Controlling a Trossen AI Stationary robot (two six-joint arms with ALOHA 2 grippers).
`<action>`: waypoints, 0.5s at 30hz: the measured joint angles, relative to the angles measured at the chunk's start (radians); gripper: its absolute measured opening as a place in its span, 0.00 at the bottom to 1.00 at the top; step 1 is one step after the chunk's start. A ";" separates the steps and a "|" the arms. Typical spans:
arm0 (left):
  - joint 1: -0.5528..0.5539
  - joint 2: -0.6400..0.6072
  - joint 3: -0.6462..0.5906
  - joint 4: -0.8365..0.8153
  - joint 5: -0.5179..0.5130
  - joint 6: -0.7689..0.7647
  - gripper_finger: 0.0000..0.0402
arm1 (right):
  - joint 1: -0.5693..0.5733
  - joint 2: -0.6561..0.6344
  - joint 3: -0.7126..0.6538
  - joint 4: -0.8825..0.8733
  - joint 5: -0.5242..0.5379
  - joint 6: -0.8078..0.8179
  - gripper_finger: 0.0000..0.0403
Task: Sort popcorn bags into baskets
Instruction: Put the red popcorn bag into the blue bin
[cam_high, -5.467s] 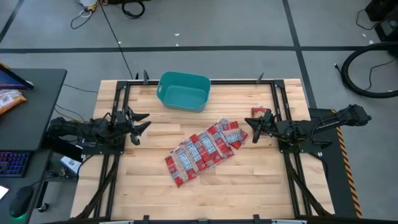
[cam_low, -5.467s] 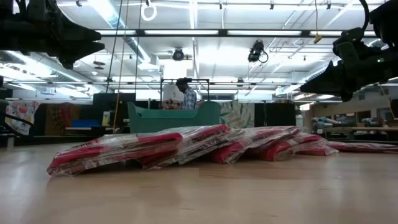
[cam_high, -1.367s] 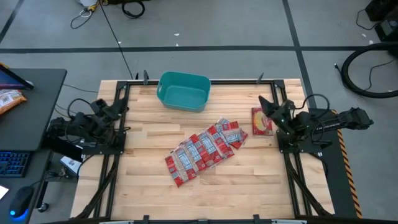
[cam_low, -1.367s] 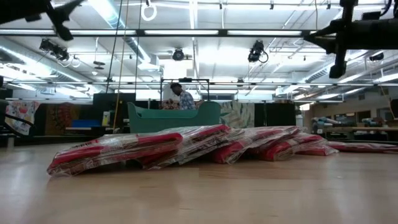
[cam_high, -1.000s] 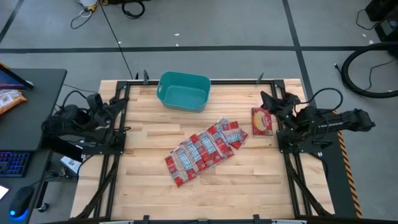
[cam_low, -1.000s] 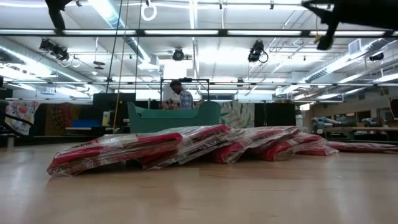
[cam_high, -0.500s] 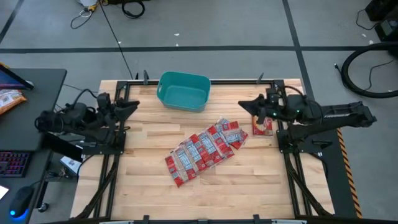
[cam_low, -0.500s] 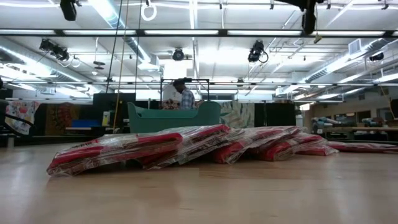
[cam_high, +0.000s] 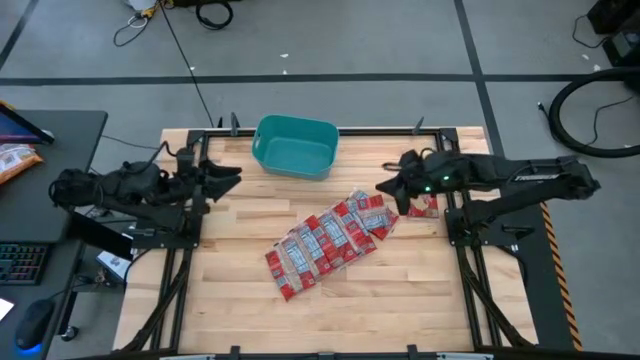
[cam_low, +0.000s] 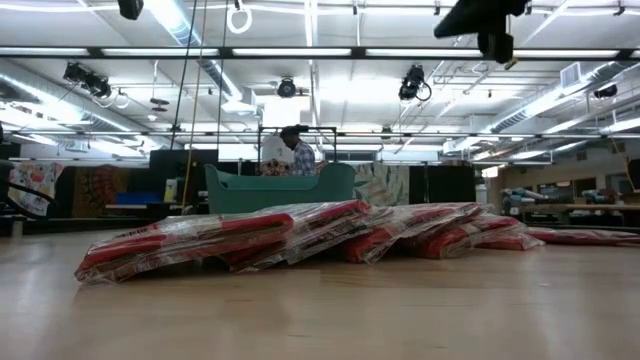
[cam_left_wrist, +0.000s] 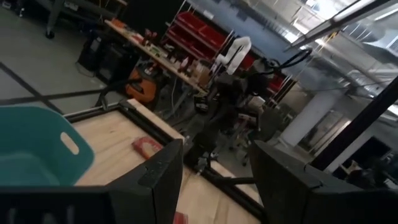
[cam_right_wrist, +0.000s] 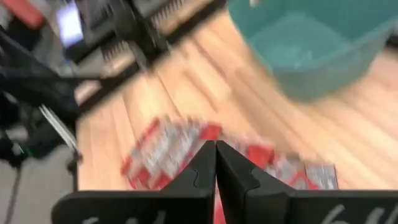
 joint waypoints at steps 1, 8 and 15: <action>0.000 0.009 0.004 0.000 0.000 -0.004 0.48 | 0.000 0.014 0.000 -0.020 -0.011 0.001 0.05; 0.000 0.033 0.011 -0.002 0.000 -0.016 0.48 | -0.006 0.139 0.001 -0.205 -0.103 -0.006 0.18; 0.000 0.032 0.012 -0.003 0.000 -0.035 0.48 | -0.136 0.254 0.001 -0.338 -0.264 -0.074 0.43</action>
